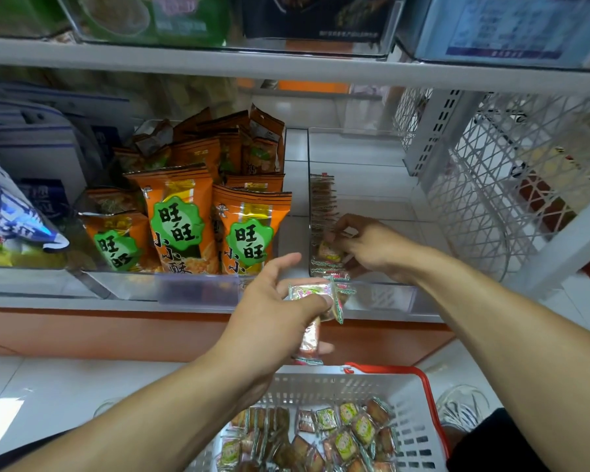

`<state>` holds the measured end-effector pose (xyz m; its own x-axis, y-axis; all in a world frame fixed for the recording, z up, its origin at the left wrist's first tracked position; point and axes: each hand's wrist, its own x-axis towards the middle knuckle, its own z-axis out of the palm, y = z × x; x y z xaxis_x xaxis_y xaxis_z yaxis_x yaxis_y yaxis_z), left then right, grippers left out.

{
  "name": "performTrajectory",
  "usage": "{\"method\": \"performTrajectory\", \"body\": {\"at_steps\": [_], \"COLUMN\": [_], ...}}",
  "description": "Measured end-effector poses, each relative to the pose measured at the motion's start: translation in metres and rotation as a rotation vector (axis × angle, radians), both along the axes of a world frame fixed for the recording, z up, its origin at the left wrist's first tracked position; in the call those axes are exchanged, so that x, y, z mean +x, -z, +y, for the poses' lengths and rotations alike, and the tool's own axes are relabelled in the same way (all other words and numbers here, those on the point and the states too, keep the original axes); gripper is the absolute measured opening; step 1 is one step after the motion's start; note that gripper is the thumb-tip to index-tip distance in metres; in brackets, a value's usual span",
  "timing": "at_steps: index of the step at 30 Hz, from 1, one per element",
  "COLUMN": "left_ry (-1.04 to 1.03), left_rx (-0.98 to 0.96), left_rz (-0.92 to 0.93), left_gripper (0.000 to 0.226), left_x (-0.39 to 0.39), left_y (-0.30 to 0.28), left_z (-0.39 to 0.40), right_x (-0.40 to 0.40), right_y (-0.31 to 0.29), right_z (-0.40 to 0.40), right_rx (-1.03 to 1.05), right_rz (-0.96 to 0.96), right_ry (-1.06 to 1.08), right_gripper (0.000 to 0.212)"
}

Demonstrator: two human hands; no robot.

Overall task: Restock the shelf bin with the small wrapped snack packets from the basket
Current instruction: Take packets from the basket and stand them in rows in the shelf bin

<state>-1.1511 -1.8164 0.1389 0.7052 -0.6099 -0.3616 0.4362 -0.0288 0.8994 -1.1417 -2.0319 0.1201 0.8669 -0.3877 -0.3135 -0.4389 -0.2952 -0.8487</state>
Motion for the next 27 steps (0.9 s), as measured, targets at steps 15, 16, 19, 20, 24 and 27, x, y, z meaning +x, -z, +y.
{"method": "performTrajectory", "body": {"at_steps": [15, 16, 19, 20, 24, 27], "left_ry": [-0.045, -0.058, -0.096, -0.107, -0.16, -0.193], "left_rx": [0.02, 0.023, 0.021, 0.019, -0.018, -0.057], "left_rz": [0.086, 0.108, 0.159, 0.171, 0.19, 0.183], "left_gripper": [0.036, 0.03, 0.026, 0.028, 0.032, 0.023], "left_x": [0.002, 0.002, 0.002, 0.002, 0.001, -0.002], "left_y": [-0.006, -0.007, -0.011, -0.011, -0.015, -0.019], "left_z": [-0.001, -0.001, 0.0, 0.0, 0.002, 0.006], "right_x": [0.003, 0.002, -0.001, -0.001, -0.012, -0.035], "right_y": [0.002, 0.002, -0.002, -0.004, -0.024, -0.046], "right_z": [0.002, 0.002, 0.003, 0.003, 0.012, 0.032], "right_rx": [-0.293, -0.314, -0.32, -0.382, -0.722, -0.326], "right_rz": [0.077, 0.082, 0.119, 0.127, -0.069, -0.229], "right_ry": [-0.054, -0.084, -0.171, -0.208, -0.085, -0.101], "right_gripper": [0.018, 0.018, 0.019, 0.021, 0.011, 0.036]}}
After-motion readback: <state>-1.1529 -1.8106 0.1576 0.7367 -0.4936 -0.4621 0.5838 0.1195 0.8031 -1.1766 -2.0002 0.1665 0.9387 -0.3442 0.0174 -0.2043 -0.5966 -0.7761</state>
